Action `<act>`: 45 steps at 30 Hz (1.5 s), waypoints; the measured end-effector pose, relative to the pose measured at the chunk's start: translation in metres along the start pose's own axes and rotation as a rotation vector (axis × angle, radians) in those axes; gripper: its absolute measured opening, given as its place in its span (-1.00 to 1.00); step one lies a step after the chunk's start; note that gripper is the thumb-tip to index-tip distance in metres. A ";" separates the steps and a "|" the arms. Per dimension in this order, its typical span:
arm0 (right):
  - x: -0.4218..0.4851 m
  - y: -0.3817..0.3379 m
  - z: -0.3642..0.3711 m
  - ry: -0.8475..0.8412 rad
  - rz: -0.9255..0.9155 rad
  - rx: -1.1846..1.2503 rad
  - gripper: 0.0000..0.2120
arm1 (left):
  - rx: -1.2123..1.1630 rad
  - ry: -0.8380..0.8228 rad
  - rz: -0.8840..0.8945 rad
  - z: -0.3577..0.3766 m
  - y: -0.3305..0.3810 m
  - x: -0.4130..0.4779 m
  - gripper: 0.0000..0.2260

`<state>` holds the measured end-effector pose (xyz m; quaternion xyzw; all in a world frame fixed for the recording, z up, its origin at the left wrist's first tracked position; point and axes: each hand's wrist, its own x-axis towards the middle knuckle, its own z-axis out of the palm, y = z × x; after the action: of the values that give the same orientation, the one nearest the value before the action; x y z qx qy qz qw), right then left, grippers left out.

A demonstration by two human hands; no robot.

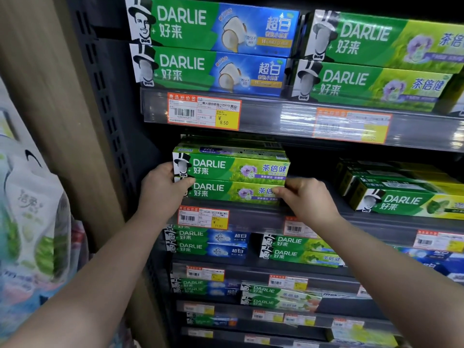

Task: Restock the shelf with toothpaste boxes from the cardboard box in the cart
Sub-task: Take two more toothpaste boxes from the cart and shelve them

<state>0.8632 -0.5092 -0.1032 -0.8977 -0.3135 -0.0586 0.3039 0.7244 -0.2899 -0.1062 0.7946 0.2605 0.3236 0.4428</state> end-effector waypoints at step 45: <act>-0.136 -0.016 -0.041 -0.184 -0.062 -0.061 -0.50 | 0.330 -0.204 -0.011 -0.018 0.009 -0.148 -0.55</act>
<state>0.7492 -0.5952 -0.1021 -0.8980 -0.3659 0.0051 0.2444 0.6154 -0.3883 -0.1332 0.8837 0.2680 0.1918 0.3324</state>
